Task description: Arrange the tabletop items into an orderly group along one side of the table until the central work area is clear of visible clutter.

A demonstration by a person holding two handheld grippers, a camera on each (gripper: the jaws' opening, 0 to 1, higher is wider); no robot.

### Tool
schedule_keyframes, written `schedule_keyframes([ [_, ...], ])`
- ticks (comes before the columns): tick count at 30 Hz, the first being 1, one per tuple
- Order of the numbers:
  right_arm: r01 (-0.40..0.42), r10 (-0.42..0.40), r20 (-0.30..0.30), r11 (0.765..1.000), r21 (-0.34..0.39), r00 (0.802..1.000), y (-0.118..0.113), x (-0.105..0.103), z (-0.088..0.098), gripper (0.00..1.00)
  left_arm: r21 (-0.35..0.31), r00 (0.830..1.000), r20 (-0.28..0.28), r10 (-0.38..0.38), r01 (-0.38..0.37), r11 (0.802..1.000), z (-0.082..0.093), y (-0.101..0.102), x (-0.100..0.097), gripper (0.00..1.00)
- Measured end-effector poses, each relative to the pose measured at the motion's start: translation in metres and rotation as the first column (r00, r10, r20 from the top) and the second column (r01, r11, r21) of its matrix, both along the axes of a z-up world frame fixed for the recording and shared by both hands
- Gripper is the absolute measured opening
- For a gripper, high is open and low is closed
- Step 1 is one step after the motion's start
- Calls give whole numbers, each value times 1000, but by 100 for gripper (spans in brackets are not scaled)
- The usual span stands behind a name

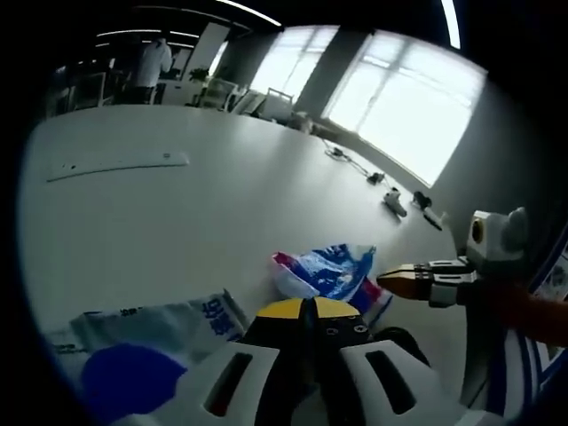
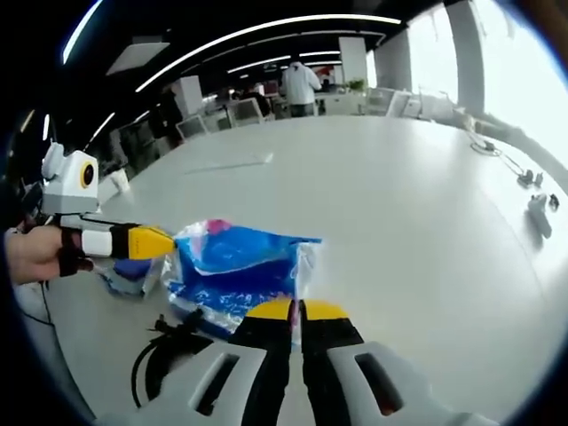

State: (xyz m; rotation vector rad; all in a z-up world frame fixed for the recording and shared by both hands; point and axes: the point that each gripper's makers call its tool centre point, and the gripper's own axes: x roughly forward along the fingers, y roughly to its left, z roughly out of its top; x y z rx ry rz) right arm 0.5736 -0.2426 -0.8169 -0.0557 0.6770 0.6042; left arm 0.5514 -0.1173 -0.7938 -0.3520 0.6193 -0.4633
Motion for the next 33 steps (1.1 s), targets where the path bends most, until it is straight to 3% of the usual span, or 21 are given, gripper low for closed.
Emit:
schedule_keyframes([
  [25,-20,20,-27,1000,1,999,11,-6,-8,0,29,999,-33,21,-20,999,-15,16,-9,0],
  [33,-20,20,-25,1000,-16,999,10,-6,-8,6,31,1000,-25,19,-19,999,-13,17,-8,2],
])
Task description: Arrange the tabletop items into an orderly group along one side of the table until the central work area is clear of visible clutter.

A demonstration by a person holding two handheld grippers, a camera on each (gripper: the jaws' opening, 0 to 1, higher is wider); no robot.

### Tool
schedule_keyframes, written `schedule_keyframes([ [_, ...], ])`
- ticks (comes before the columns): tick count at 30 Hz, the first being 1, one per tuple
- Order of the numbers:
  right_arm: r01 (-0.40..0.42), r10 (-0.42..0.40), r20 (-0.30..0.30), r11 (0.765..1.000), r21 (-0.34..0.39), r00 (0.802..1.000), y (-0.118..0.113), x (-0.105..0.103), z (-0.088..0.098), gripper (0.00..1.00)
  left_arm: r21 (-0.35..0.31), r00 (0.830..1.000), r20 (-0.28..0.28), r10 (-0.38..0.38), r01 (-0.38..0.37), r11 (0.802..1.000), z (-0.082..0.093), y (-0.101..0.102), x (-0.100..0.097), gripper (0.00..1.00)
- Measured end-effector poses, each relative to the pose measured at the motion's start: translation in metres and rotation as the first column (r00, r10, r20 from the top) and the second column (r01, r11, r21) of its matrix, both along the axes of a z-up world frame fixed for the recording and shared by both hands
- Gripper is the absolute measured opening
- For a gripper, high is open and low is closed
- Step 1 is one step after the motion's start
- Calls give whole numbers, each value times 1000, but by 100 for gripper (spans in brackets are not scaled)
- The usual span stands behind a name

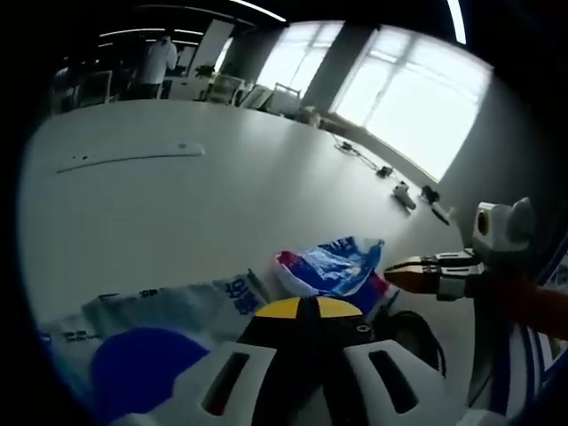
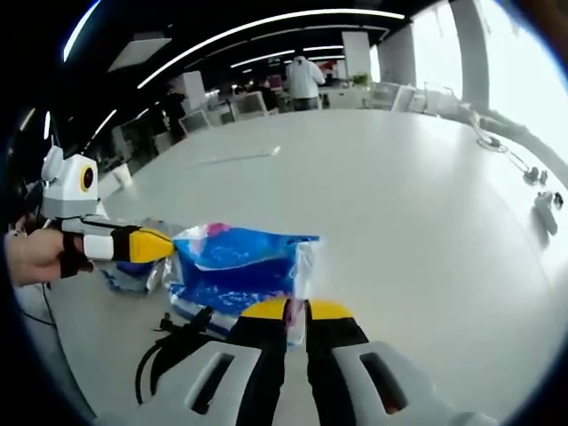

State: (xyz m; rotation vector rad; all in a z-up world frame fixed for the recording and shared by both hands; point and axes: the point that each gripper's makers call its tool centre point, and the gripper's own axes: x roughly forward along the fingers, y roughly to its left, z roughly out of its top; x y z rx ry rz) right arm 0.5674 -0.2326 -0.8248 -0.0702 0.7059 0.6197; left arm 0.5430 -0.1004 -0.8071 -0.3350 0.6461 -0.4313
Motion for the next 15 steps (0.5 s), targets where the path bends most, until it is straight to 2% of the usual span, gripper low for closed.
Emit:
schedule_keyframes([
  [6,1,-1,5,1000,1,1000,0,2,4,11,18,1000,7,1,-2,1000,2,3,-2,12],
  [9,-3,3,14,1000,0,1000,2,0,8,15,30,1000,26,-10,10,1000,9,4,-3,14],
  [10,-7,7,15,1000,0,1000,2,-2,10,15,57,999,43,-19,17,998,11,7,-3,14],
  [15,-17,17,33,1000,9,999,3,-5,18,18,75,996,81,-34,28,997,24,11,-7,20],
])
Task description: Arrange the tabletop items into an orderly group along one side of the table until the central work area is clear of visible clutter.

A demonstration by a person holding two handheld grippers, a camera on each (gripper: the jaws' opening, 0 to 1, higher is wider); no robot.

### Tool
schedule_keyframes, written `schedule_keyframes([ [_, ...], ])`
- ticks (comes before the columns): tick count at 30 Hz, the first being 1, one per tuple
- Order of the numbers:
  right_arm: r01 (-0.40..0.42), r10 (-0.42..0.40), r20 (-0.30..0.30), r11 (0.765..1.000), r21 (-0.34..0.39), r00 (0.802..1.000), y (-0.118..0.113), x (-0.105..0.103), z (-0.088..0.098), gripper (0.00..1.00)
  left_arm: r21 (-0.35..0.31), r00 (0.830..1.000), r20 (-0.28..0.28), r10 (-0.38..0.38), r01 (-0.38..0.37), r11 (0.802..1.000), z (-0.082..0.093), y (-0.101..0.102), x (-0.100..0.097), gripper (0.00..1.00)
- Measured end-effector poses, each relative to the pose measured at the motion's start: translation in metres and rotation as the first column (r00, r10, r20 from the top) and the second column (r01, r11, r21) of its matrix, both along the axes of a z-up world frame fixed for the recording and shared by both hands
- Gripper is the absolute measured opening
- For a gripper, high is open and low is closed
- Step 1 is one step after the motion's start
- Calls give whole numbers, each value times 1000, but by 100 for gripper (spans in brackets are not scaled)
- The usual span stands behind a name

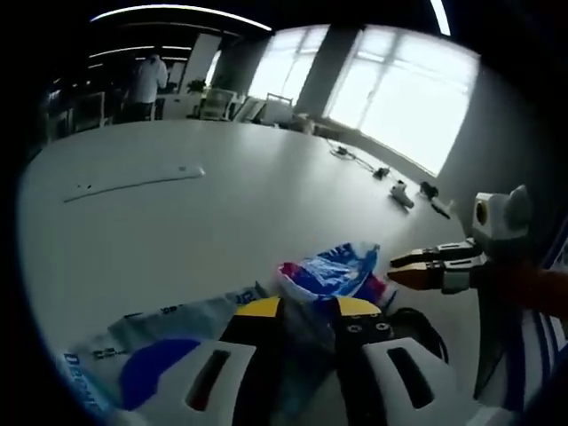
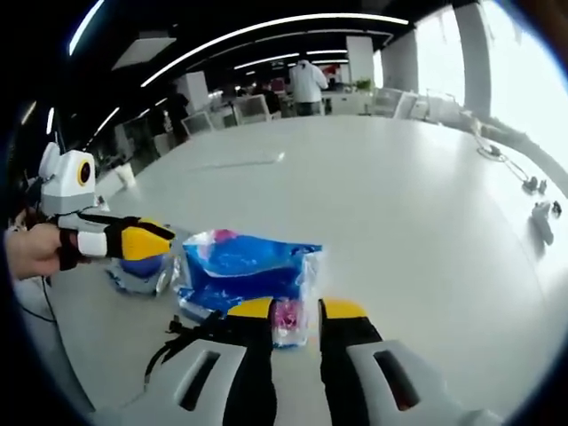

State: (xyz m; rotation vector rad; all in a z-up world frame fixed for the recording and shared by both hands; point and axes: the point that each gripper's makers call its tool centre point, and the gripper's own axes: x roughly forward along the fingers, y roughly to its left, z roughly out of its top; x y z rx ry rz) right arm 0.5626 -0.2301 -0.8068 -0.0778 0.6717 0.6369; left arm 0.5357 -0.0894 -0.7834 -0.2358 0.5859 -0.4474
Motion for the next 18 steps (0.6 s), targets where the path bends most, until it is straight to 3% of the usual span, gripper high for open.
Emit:
schedule_keyframes([
  [5,-20,21,18,1000,-2,1000,2,-6,10,28,29,999,37,-12,10,1000,11,7,-9,28],
  [18,-93,92,51,996,20,995,25,-42,40,43,16,995,92,33,-34,999,42,43,-48,52],
])
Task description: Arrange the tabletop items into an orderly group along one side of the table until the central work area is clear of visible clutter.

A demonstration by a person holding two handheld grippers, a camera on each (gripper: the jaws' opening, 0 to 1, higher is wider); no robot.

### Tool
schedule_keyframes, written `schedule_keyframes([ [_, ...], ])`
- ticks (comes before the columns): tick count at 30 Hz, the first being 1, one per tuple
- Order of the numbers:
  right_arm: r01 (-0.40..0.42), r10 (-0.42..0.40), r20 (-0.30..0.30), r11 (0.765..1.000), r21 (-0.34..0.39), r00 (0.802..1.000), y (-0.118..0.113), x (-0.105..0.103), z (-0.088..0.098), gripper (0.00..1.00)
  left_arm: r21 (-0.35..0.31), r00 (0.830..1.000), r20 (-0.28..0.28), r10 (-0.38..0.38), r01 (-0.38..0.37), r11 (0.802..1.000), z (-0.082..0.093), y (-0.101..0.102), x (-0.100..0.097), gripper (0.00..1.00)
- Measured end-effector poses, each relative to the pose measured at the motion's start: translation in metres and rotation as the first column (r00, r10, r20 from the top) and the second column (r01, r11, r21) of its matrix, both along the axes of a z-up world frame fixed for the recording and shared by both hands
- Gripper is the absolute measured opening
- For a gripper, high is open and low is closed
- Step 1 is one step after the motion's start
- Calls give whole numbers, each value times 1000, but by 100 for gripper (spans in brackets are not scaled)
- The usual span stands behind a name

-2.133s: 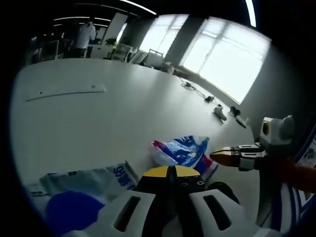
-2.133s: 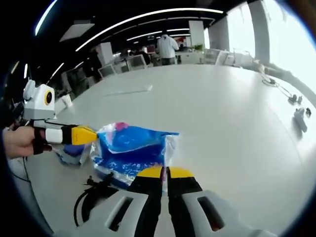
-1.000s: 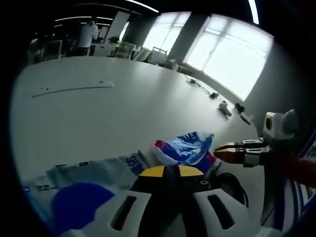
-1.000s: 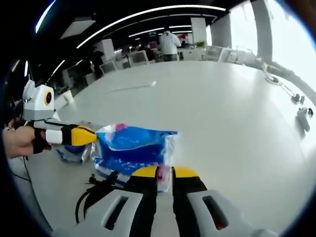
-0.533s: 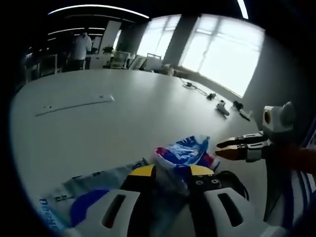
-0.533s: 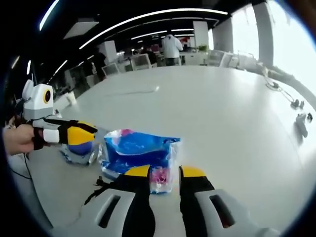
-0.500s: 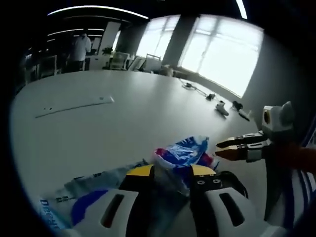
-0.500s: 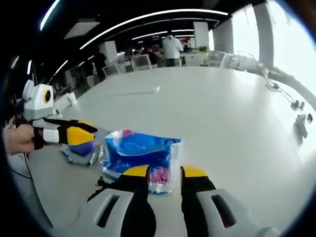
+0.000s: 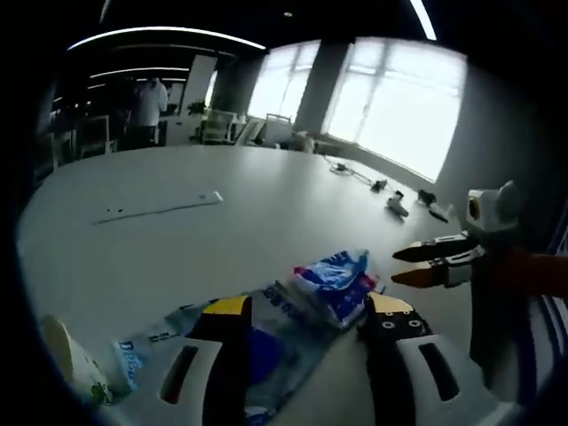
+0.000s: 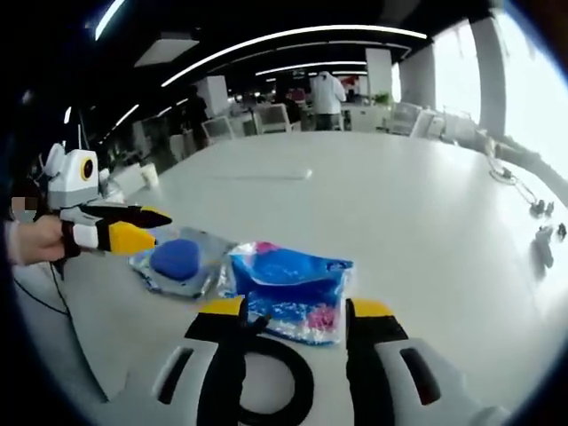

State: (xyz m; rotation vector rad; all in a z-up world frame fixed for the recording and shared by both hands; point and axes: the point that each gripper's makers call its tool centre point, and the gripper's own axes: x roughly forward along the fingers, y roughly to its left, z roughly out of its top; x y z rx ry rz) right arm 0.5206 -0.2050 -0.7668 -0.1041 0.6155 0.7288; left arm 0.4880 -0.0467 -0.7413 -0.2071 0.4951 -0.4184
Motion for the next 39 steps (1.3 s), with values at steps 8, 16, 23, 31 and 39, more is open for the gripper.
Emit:
schedule_keyframes([
  [8,-48,48,6,999,-2,999,13,-30,13,50,-5,999,13,35,-35,999,9,25,-35,63],
  [16,-88,88,23,996,0,996,22,-54,23,61,-12,997,31,73,-72,997,19,51,-74,77],
  [23,-125,125,38,992,-4,991,34,-70,30,74,5,991,61,116,-116,993,28,79,-103,91],
  [31,-153,153,48,988,-14,987,44,-84,35,80,8,983,68,171,-172,985,31,112,-130,97],
  [39,-159,161,44,987,-31,986,44,-100,37,90,8,973,47,225,-225,974,26,142,-159,97],
])
